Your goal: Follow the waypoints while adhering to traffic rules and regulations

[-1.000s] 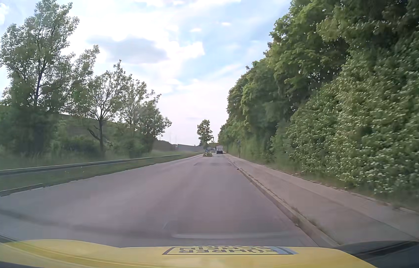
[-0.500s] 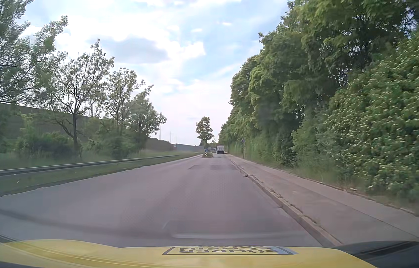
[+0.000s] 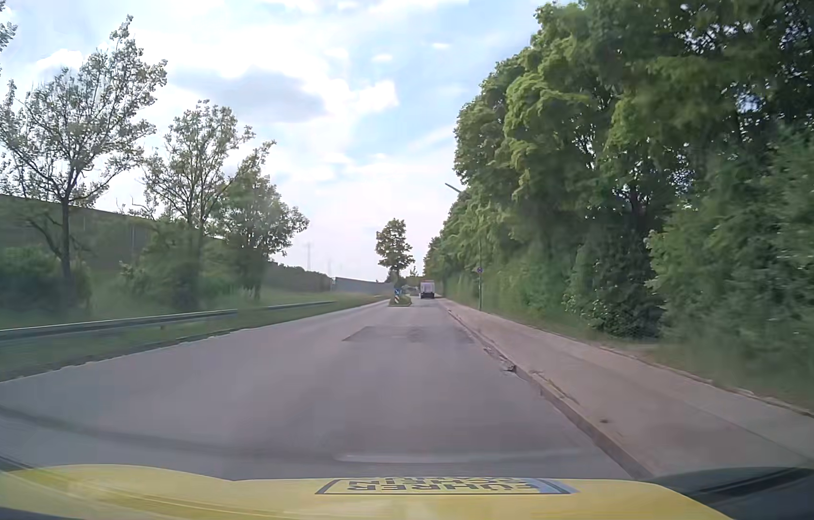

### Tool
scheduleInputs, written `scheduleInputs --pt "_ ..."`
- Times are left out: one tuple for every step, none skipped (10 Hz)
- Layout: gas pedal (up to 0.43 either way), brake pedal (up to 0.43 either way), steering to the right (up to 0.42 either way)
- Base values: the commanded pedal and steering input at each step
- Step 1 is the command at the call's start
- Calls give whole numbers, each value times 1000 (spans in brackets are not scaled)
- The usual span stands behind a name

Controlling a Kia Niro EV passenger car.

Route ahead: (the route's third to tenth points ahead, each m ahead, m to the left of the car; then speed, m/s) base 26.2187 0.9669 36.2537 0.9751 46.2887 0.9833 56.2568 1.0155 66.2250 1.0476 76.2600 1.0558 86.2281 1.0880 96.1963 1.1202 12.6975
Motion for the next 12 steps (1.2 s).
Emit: scheduleInputs --pt "59 0 1" --pt "59 0 1" --pt "59 0 1" --pt "59 0 1" --pt "59 0 0" --pt "59 0 0" --pt "59 0 0" --pt "59 0 0" --pt "59 0 0" --pt "59 0 0" --pt "59 0 0" --pt "59 0 0"
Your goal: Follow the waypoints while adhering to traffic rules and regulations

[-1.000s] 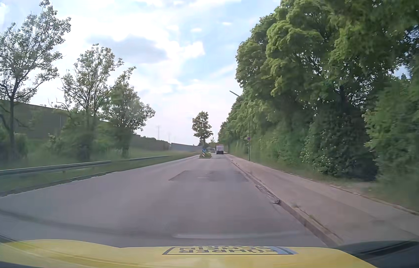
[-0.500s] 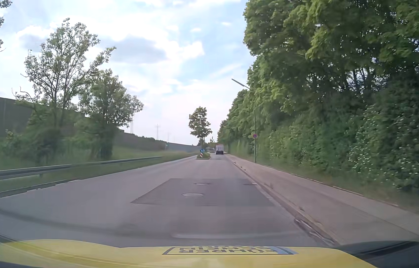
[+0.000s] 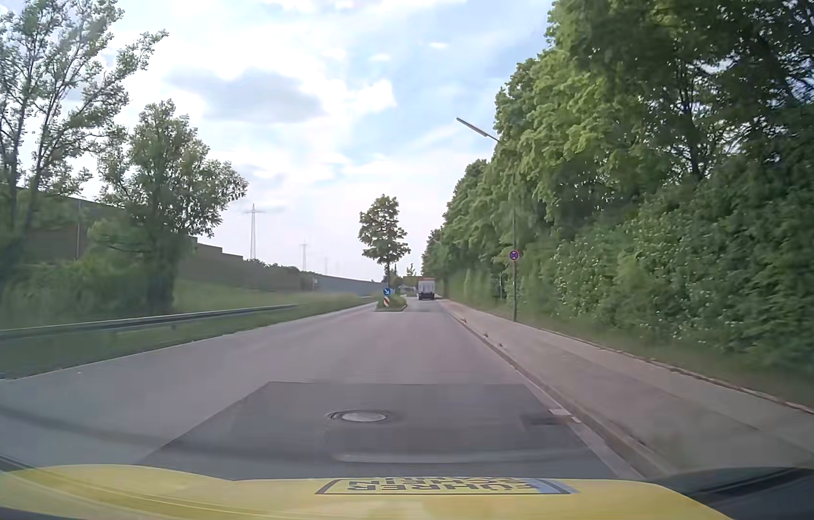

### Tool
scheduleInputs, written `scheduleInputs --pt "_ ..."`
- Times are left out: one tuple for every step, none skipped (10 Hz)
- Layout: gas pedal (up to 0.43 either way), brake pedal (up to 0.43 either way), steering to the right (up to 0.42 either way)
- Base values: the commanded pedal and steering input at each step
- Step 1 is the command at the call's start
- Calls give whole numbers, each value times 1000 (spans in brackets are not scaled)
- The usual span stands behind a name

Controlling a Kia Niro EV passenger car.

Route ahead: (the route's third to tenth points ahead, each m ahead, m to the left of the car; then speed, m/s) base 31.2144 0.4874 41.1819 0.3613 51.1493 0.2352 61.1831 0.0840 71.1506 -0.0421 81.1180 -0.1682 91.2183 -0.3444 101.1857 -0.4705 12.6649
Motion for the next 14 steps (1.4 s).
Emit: scheduleInputs --pt "59 0 0" --pt "59 0 0" --pt "59 0 0" --pt "59 0 0" --pt "59 0 0" --pt "59 0 -1" --pt "59 0 -1" --pt "59 0 -1" --pt "59 0 0" --pt "59 0 1" --pt "59 0 1" --pt "59 0 1" --pt "59 0 1" --pt "59 0 1"
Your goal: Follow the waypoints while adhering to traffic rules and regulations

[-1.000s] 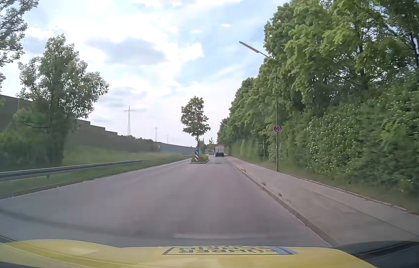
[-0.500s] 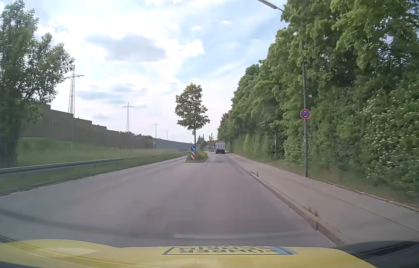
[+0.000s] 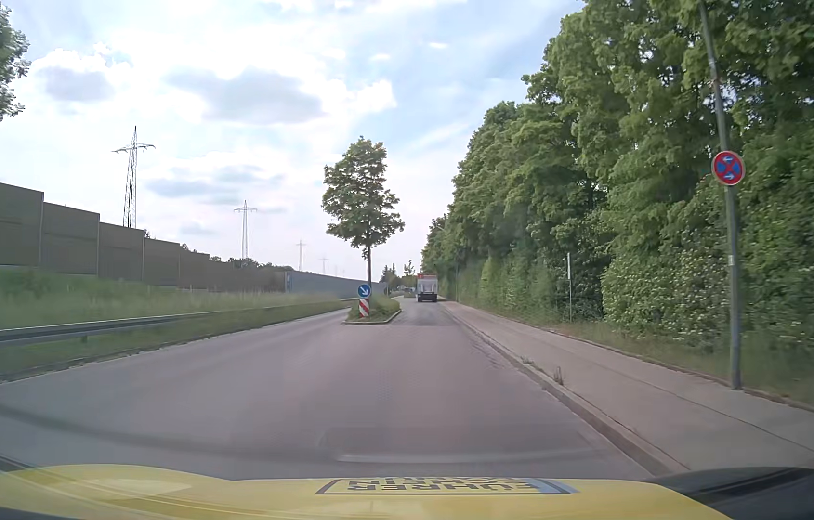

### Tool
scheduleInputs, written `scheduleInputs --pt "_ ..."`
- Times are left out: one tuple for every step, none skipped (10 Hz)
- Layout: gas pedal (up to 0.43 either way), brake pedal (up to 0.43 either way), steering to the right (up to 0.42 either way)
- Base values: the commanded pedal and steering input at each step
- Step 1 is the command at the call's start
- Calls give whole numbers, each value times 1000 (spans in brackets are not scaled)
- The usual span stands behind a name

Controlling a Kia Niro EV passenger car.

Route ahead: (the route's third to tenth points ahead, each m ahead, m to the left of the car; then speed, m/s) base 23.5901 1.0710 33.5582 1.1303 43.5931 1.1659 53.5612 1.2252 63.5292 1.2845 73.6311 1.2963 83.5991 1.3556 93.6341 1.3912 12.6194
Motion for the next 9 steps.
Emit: scheduleInputs --pt "59 0 3" --pt "59 0 3" --pt "59 0 3" --pt "59 0 3" --pt "59 0 3" --pt "59 0 3" --pt "59 0 3" --pt "59 0 3" --pt "59 0 3"
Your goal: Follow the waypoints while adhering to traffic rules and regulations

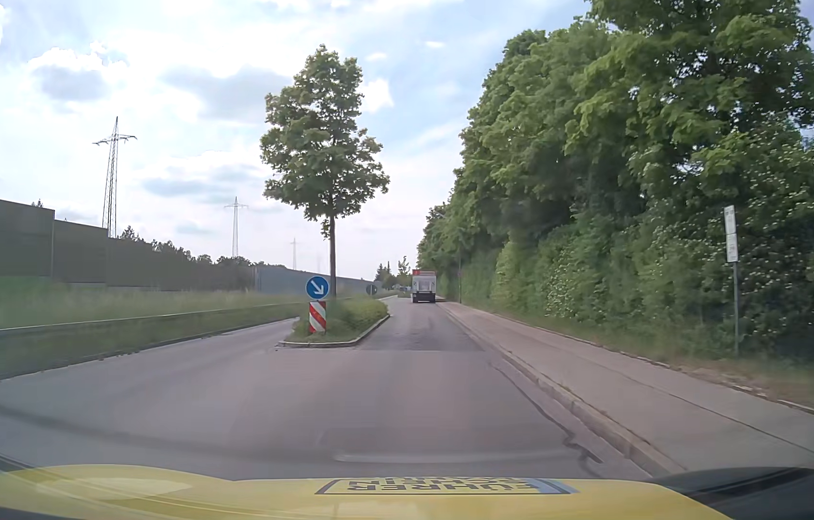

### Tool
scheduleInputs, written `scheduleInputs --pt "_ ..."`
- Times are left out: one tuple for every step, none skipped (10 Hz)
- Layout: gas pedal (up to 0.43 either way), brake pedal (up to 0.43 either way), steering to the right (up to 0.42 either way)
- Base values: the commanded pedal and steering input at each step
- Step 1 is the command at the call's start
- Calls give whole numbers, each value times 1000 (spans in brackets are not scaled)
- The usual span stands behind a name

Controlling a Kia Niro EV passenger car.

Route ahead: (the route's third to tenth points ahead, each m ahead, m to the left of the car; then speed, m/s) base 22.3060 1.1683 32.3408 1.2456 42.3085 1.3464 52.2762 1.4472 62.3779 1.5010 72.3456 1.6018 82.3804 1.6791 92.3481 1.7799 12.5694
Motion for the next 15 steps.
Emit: scheduleInputs --pt "59 0 3" --pt "59 0 3" --pt "59 0 3" --pt "59 0 3" --pt "59 0 3" --pt "39 0 3" --pt "20 0 3" --pt "20 0 3" --pt "20 0 3" --pt "8 0 2" --pt "8 0 2" --pt "20 0 -1" --pt "20 0 -4" --pt "20 0 -5" --pt "20 0 -5"
